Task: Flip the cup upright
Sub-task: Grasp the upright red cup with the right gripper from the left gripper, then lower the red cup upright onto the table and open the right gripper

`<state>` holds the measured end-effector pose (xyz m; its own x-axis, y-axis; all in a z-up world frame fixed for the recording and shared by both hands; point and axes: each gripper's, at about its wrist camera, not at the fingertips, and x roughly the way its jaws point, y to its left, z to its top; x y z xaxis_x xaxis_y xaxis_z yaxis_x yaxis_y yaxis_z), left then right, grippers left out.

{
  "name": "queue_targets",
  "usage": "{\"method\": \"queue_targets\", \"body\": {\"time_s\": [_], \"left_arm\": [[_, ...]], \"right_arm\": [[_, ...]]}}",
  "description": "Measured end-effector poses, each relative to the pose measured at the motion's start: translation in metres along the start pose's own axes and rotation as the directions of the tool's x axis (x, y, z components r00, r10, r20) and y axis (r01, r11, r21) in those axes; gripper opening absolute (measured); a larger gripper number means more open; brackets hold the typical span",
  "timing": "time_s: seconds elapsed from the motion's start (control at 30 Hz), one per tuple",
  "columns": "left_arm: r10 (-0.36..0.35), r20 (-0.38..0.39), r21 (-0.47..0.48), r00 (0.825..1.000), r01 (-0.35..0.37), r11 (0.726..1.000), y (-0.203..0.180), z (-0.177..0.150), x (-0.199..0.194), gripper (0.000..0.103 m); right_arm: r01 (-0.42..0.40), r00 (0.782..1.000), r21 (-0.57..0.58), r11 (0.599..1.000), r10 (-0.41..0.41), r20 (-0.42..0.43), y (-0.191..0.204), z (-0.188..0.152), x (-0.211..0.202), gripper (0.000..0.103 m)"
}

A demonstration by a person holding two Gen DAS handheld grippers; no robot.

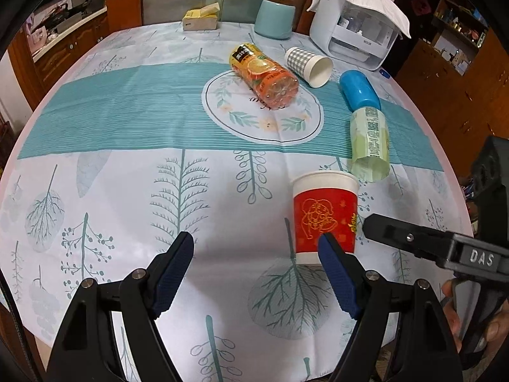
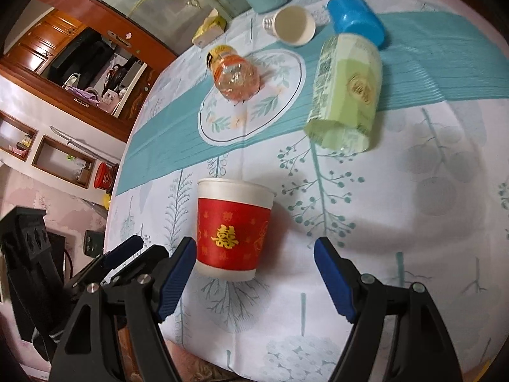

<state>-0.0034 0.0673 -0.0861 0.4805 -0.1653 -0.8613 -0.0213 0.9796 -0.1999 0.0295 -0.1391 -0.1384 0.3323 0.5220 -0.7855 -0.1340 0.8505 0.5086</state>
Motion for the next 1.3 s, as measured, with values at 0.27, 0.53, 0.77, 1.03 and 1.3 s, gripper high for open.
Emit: {"method": "queue_targets", "body": {"time_s": [0.27, 0.53, 0.77, 1.03, 1.3], "left_arm": [[-0.001, -0.017, -0.017, 1.0, 0.001, 1.0, 0.009, 0.003, 0.009, 0.079], [0.026, -0.021, -0.018, 0.999, -0.026, 0.999, 0.012, 0.009, 0.016, 0.079], [0.034, -0.033, -0.023, 0.999, -0.035, 0.999, 0.015, 0.008, 0.019, 0.079], [0.043, -0.027, -0.025, 0.999, -0.044, 0.999, 0.015, 0.007, 0.016, 0.079], [0.042, -0.033, -0.005, 0.999, -0.042, 0.999, 0.005, 0.004, 0.019, 0.079]], "right_arm": [[-0.076, 0.991, 0.04, 0.996, 0.08, -0.108, -0.005, 0.013, 0.032, 0.077], [-0.085, 0.987, 0.04, 0.996, 0.09, -0.133, -0.001, 0.019, 0.042, 0.077], [-0.125, 0.981, 0.06, 0.99, 0.132, -0.139, -0.003, 0.023, 0.053, 0.066], [-0.095, 0.995, -0.105, 0.99, 0.092, -0.032, 0.013, 0.02, 0.028, 0.061], [0.167, 0.954, -0.388, 0.906, -0.05, 0.295, 0.028, 0.001, 0.01, 0.061]]}}
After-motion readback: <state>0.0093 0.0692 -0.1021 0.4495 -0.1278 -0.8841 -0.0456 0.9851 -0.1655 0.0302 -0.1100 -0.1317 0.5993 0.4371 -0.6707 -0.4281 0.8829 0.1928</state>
